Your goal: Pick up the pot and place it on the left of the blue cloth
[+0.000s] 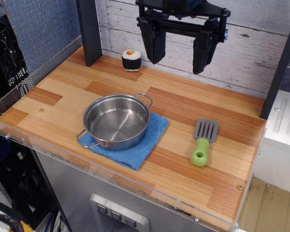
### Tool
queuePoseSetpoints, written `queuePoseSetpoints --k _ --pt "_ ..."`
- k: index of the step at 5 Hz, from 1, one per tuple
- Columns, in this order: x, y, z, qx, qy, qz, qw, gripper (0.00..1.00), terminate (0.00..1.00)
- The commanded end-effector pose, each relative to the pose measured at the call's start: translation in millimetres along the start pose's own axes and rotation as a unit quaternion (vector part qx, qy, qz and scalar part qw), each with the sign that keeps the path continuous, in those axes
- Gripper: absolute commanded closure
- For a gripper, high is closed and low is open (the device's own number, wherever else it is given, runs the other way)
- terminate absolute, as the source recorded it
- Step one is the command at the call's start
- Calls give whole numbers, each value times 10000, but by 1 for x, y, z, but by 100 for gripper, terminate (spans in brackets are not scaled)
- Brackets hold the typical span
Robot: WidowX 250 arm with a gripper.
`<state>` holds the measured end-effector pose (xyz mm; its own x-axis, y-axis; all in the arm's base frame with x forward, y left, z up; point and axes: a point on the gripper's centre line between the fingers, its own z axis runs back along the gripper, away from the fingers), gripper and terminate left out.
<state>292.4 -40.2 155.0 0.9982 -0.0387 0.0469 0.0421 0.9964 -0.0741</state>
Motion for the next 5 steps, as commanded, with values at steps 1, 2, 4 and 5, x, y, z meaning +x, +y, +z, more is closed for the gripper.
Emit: queuePoseSetpoints --k 1,2,4,5 --pt "0 0 0 0 0 0 10000 0 0" --pt "0 28 -15 164 128 299 9993 0 0" --pt "-5 71 -52 651 348 482 9961 0 0" --pt "-15 68 -82 401 297 298 9983 0 0"
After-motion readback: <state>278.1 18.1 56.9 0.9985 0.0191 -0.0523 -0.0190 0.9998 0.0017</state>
